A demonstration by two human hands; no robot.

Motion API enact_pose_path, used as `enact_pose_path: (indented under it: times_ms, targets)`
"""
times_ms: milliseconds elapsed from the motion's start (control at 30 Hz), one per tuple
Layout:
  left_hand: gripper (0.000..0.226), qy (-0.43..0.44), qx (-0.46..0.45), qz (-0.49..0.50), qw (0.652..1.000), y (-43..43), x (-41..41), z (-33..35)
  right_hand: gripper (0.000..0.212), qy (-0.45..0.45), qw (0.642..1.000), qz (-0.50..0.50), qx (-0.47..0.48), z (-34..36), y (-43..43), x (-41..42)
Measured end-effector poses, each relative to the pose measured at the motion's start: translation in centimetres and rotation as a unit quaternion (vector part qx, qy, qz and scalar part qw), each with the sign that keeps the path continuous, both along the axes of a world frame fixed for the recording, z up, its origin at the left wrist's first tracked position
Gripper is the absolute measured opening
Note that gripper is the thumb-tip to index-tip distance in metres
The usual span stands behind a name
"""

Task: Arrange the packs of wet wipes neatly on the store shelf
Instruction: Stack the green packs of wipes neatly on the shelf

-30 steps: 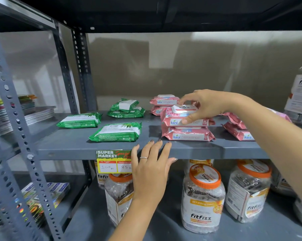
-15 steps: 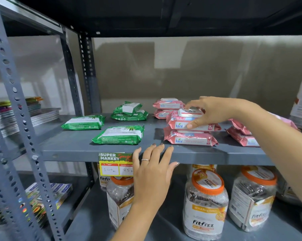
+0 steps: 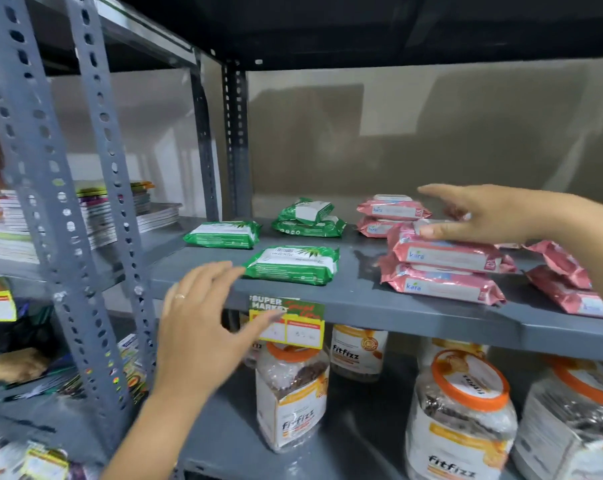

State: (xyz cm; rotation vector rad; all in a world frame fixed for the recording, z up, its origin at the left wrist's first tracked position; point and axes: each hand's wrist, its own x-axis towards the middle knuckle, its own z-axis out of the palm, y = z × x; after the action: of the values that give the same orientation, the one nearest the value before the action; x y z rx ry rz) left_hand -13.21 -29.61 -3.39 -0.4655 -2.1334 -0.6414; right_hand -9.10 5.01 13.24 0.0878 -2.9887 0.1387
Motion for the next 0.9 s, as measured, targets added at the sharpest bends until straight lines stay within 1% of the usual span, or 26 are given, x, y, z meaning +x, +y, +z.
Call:
enact_pose_path:
  times_ms: [100,267,333,400,533,667,700,767,900]
  targets:
    - [0.093,-0.025,-0.029,0.013,0.999,-3.2,-2.8,1.0,0.088,0.072,0.997,0.003,0.009,-0.1,-2.1,0.0]
    - [0.111,-0.084,-0.155,0.000,0.984,-5.3,-6.2,1.1,0.090,0.141,0.989,0.019,-0.026,0.0,-7.4,-0.5]
    - [0.107,-0.084,-0.182,0.001,0.980,-5.3,-6.8,0.4,0.086,0.152,0.987,0.018,-0.042,0.2,-8.7,-0.5]
    - [0.098,-0.065,-0.179,-0.006,0.982,-5.6,-7.3,-0.2,0.082,0.161,0.986,0.005,-0.051,0.1,-10.0,-0.6]
    - [0.090,-0.048,-0.159,-0.020,0.986,-5.4,-7.5,-0.6,0.063,0.148,0.988,-0.012,-0.041,0.0,-11.6,-1.6]
    - [0.087,-0.050,-0.152,-0.028,0.987,-5.6,-7.7,-0.6,0.036,0.129,0.990,-0.041,0.027,0.6,-11.4,-5.5]
    - [0.087,-0.054,-0.154,-0.029,0.986,-5.6,-7.7,-0.6,0.033,0.133,0.989,-0.047,0.038,1.0,-11.3,-7.0]
    - [0.089,-0.067,-0.159,-0.026,0.985,-5.6,-7.5,-0.6,0.034,0.119,0.989,-0.057,0.059,1.7,-11.3,-10.5]
    - [0.090,-0.093,-0.165,-0.032,0.981,-5.7,-7.4,-0.4,0.049,0.045,0.991,-0.091,0.084,2.2,-12.0,-17.1]
